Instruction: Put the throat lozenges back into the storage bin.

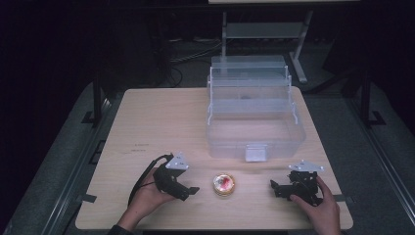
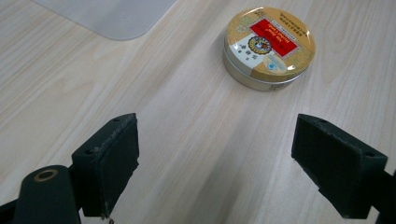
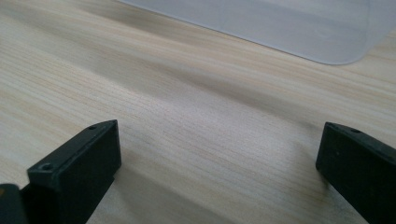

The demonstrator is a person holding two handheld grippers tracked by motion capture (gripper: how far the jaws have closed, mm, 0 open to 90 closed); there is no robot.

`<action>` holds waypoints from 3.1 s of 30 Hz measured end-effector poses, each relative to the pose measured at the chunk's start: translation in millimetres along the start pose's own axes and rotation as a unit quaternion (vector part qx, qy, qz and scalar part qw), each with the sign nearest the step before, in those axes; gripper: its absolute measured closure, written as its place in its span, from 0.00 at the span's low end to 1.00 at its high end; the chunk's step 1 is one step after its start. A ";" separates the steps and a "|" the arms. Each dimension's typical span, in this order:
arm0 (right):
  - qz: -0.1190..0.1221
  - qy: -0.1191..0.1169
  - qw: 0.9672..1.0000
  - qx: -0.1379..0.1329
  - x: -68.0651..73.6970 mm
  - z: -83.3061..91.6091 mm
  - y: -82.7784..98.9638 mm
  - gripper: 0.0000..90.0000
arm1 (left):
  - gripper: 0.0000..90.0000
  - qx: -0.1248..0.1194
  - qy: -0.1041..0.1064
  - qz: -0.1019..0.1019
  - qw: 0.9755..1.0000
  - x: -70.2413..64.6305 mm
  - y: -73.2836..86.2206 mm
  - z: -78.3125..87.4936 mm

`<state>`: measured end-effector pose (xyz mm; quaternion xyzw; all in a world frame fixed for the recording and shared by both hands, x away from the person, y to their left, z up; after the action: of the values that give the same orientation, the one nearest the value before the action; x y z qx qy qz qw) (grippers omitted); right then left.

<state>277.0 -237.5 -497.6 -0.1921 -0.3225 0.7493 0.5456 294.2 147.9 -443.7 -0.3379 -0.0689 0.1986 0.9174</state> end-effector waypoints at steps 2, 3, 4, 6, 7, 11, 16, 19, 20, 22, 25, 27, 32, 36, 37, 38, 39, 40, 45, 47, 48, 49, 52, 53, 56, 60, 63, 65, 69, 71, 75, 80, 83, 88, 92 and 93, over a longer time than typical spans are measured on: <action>0.000 0.000 1.000 0.000 0.0 0.0 0.0 0.00 | 0.16 0.000 0.002 -0.004 1.000 -1.3 -2.4 -2.1; 0.000 0.000 1.000 0.000 0.0 0.0 0.0 0.00 | 0.16 0.001 0.004 -0.006 1.000 -1.8 -3.5 -3.1; 0.000 0.000 1.000 0.000 0.0 0.0 0.0 0.00 | 0.16 0.001 0.004 -0.006 1.000 -1.8 -3.5 -3.1; 0.000 0.000 1.000 0.000 0.0 0.0 0.0 0.00 | 0.16 0.002 0.007 -0.009 1.000 -3.4 -6.6 -5.9; 0.000 0.000 1.000 0.000 0.0 0.0 0.0 0.00 | 0.16 0.000 0.008 -0.005 1.000 -4.4 -7.8 -7.0; 0.000 0.000 1.000 0.000 0.0 0.0 0.0 0.00 | 0.16 -0.001 0.013 -0.010 1.000 -6.1 -12.3 -10.4; 0.000 0.000 1.000 0.000 0.0 0.0 0.0 0.00 | 0.16 0.001 0.022 -0.013 1.000 -7.6 -16.0 -15.6; 0.000 0.000 1.000 0.000 0.0 0.0 0.0 0.00 | 0.16 0.003 0.028 -0.015 0.999 -8.1 -18.6 -17.4; 0.000 0.000 1.000 0.000 0.0 0.0 0.0 0.00 | 0.16 0.000 0.026 -0.013 1.000 -8.9 -20.0 -18.4; 0.000 0.000 1.000 0.000 0.0 0.0 0.0 0.00 | 0.16 0.001 0.028 -0.017 0.999 -8.9 -22.7 -18.9; 0.000 0.000 1.000 0.000 0.0 0.0 0.0 0.00 | 0.16 0.001 0.028 -0.019 0.999 -9.4 -25.4 -20.3; 0.000 0.000 1.000 0.000 0.0 0.0 0.0 0.00 | 0.16 0.003 0.030 -0.024 0.999 -9.8 -28.6 -22.5; 0.000 0.000 1.000 0.000 0.0 0.0 0.0 0.00 | 0.16 0.004 0.034 -0.025 0.999 -10.5 -34.2 -25.2; 0.000 0.000 1.000 0.000 0.0 0.0 0.0 0.00 | 0.16 0.008 0.040 -0.026 0.999 -10.8 -38.1 -27.7; 0.000 0.000 1.000 0.000 0.0 0.0 0.0 0.00 | 0.16 0.009 0.040 -0.029 0.999 -10.5 -39.0 -28.0; 0.000 0.000 1.000 0.000 0.0 0.0 0.0 0.00 | 0.16 0.007 0.043 -0.024 0.999 -11.3 -40.3 -29.0; 0.000 0.000 1.000 0.000 0.0 0.0 0.0 0.00 | 0.16 0.012 0.043 -0.031 0.999 -10.8 -41.4 -29.3; 0.000 0.000 1.000 0.000 0.0 0.0 0.0 0.00 | 0.16 0.009 0.043 -0.026 0.999 -12.0 -42.8 -30.7; 0.000 0.000 1.000 0.000 0.0 0.0 0.0 0.00 | 0.16 0.018 0.048 -0.035 0.998 -13.2 -48.7 -36.2; 0.000 0.000 1.000 0.000 0.0 0.0 0.0 0.00 | 0.16 0.019 0.050 -0.035 0.998 -13.8 -50.7 -38.8; 0.000 0.000 1.000 0.000 0.0 0.0 0.0 0.00 | 0.16 0.024 0.054 -0.038 0.998 -13.7 -51.5 -39.4; 0.000 0.000 1.000 0.000 0.0 0.0 0.0 0.00 | 0.16 0.027 0.054 -0.041 0.997 -13.6 -52.2 -40.3; 0.000 0.000 1.000 0.000 0.0 0.0 0.0 0.00 | 0.16 0.035 0.057 -0.045 0.997 -14.9 -54.2 -44.1; 0.000 0.000 1.000 0.000 0.0 0.0 0.0 0.00 | 0.16 0.034 0.058 -0.044 0.997 -15.6 -55.2 -45.4; 0.000 0.000 1.000 0.000 0.0 0.0 0.0 0.00 | 0.16 0.038 0.060 -0.051 0.996 -16.3 -58.5 -48.0; 0.000 0.000 1.000 0.000 0.0 0.0 0.0 0.00 | 0.16 0.045 0.065 -0.056 0.995 -17.1 -62.8 -51.0; 0.000 0.000 1.000 0.000 0.0 0.0 0.0 0.00 | 0.16 0.048 0.066 -0.057 0.995 -17.7 -65.4 -53.7; 0.000 0.000 1.000 0.000 0.0 0.0 0.0 0.00 | 0.16 0.050 0.069 -0.059 0.995 -18.0 -66.8 -56.5; 0.000 0.000 1.000 0.000 0.0 0.0 0.0 0.00 | 0.16 0.063 0.069 -0.069 0.993 -19.9 -69.9 -61.8; 0.000 0.000 1.000 0.000 0.0 0.0 0.0 0.00 | 0.16 0.068 0.068 -0.080 0.992 -20.2 -71.8 -63.7; 0.000 0.000 1.000 0.000 0.0 0.0 0.0 0.00 | 0.16 0.076 0.068 -0.088 0.991 -21.9 -75.0 -68.1; 0.000 0.000 1.000 0.000 0.0 0.0 0.0 0.00 | 0.16 0.085 0.071 -0.094 0.989 -24.7 -77.4 -74.8; 0.000 0.000 1.000 0.000 0.0 0.0 0.0 0.00 | 0.16 0.092 0.076 -0.096 0.988 -26.3 -77.9 -78.6; 0.000 0.000 1.000 0.000 0.0 0.0 0.0 0.00 | 0.16 0.105 0.074 -0.108 0.986 -28.6 -78.1 -85.0; 0.000 0.000 1.000 0.000 0.0 0.0 0.0 0.00 | 0.16 0.113 0.067 -0.116 0.984 -29.8 -78.1 -88.7; 0.000 0.000 1.000 0.000 0.0 0.0 0.0 0.00 | 0.16 0.113 0.068 -0.117 0.984 -29.9 -77.8 -89.6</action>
<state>277.0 -237.6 -497.6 -0.1921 -0.3223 0.7494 0.5456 315.0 28.6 -461.4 -0.2340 -0.0225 0.0733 0.9692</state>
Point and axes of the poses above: each handheld gripper's, and its own axes: z roughly backward along the jaws, y roughly out of its underside, x roughly to its left, the point moved 2 cm from there along -z, roughly forward along the jaws, and after that the axes turned 3 degrees about -z, right-handed, at the moved point
